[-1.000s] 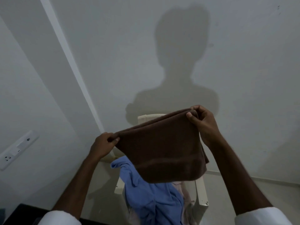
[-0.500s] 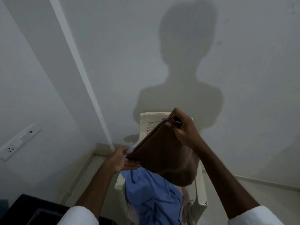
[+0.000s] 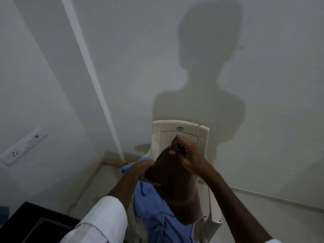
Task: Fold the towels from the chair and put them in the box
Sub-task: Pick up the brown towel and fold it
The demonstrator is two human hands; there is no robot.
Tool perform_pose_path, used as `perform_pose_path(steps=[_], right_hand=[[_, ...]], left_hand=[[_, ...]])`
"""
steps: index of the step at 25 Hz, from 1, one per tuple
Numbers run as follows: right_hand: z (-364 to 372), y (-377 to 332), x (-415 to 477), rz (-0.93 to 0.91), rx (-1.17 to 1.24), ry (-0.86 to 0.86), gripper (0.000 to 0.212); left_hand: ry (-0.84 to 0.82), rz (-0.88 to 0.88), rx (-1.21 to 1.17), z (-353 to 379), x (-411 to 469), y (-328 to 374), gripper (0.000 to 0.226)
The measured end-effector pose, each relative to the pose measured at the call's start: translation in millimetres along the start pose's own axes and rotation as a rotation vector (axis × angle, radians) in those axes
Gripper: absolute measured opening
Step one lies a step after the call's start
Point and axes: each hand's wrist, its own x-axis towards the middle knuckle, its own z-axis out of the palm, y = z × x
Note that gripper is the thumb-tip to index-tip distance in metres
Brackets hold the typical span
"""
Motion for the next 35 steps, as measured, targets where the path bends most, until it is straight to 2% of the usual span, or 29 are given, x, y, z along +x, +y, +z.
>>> perform_pose_path(steps=[1, 3, 7, 9, 11, 12, 14, 15, 17, 19, 21, 26, 29, 31, 33, 35], right_hand=[[-0.5, 1.3, -2.6, 0.009, -0.001, 0.002, 0.012], [-1.9, 2.1, -8.0, 0.012, 0.003, 0.005, 0.013], [-1.0, 0.2, -23.2, 0.032, 0.031, 0.009, 0.021], [-0.9, -0.4, -30.7, 0.034, 0.038, 0.017, 0.025], [-2.1, 3.6, -35.6, 0.065, 0.062, 0.020, 0.019], [-3.5, 6.6, -37.0, 0.085, 0.078, 0.027, 0.013], [-10.8, 14.4, -35.0, 0.144, 0.109, 0.062, 0.008], [-16.3, 18.8, -32.5, 0.181, 0.134, 0.089, 0.009], [-26.7, 26.6, -25.4, 0.226, 0.193, 0.140, 0.010], [-30.2, 31.9, -15.6, 0.265, 0.255, 0.114, 0.012], [-25.0, 35.3, -5.1, 0.306, 0.323, 0.045, 0.016], [-6.9, 40.8, 6.8, 0.290, 0.463, -0.101, 0.011], [-1.5, 37.9, 3.4, 0.301, 0.517, -0.217, 0.005], [7.4, 36.8, 2.1, 0.279, 0.513, -0.204, 0.004], [18.2, 35.2, 2.1, 0.240, 0.495, -0.143, 0.002], [26.7, 37.4, 2.1, 0.211, 0.432, -0.113, 0.003]], left_hand=[[-0.027, -0.001, 0.093, -1.6, -3.1, 3.1, 0.016], [-0.058, -0.035, 0.131, -6.8, -4.7, 5.0, 0.025], [-0.040, 0.059, 0.039, -14.3, 1.7, 9.8, 0.013], [0.083, 0.106, 0.048, -19.2, 2.3, 14.9, 0.013], [0.190, 0.214, 0.091, -22.6, -0.3, 21.9, 0.011], [0.225, 0.292, 0.171, -25.1, -1.4, 25.6, 0.017], [0.251, 0.472, 0.408, -30.7, -8.8, 32.5, 0.053], [0.225, 0.557, 0.521, -31.7, -16.5, 35.8, 0.069], [0.109, 0.734, 0.733, -31.6, -31.2, 38.0, 0.084], [-0.015, 0.872, 0.944, -25.7, -49.8, 38.1, 0.087], [-0.129, 0.955, 1.058, -15.0, -68.9, 38.0, 0.086], [-0.217, 0.967, 1.026, -9.7, -96.7, 34.4, 0.073], [-0.240, 0.875, 1.000, -23.4, -95.6, 27.0, 0.066], [-0.227, 0.762, 0.889, -25.6, -93.8, 23.0, 0.059], [-0.119, 0.754, 0.736, -15.5, -91.5, 14.3, 0.040], [0.189, 0.873, 0.778, -0.1, -85.9, 0.3, 0.043]])
